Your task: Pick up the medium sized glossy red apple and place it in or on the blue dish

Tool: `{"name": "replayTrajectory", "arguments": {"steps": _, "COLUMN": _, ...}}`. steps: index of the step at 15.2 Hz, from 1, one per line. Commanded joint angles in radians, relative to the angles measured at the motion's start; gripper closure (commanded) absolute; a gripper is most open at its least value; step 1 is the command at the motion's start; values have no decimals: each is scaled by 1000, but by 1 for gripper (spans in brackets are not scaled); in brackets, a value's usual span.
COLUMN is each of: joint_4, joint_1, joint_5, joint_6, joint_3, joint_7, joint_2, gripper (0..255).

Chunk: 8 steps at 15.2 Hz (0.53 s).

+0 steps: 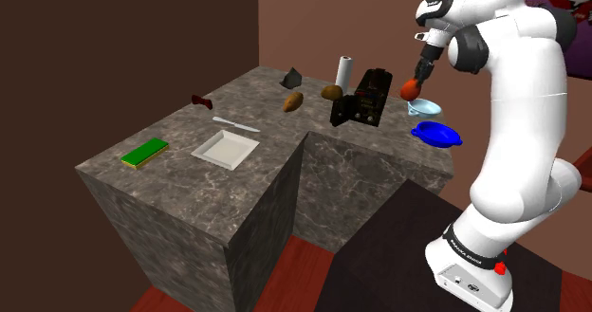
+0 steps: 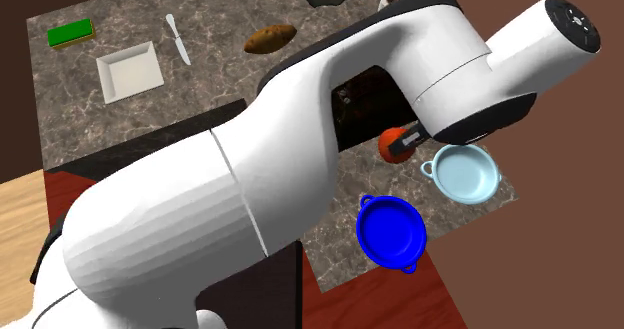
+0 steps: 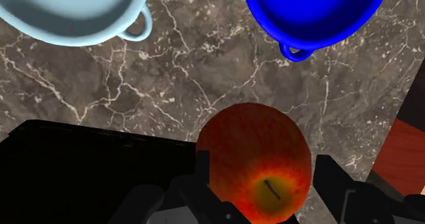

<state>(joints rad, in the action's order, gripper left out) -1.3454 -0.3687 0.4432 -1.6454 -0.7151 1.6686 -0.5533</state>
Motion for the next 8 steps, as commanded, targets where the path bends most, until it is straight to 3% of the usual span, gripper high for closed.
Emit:
{"name": "replayTrajectory", "arguments": {"steps": 1, "joint_4": -92, "joint_1": 17, "joint_5": -28, "joint_6": -31, "joint_3": -24, "joint_7": 32, "joint_2": 60, "gripper": 255}}
{"name": "replayTrajectory", "arguments": {"steps": 8, "joint_4": -308, "joint_1": 44, "joint_5": -140, "joint_6": -81, "joint_3": -104, "joint_7": 113, "joint_2": 247, "gripper": 255}}
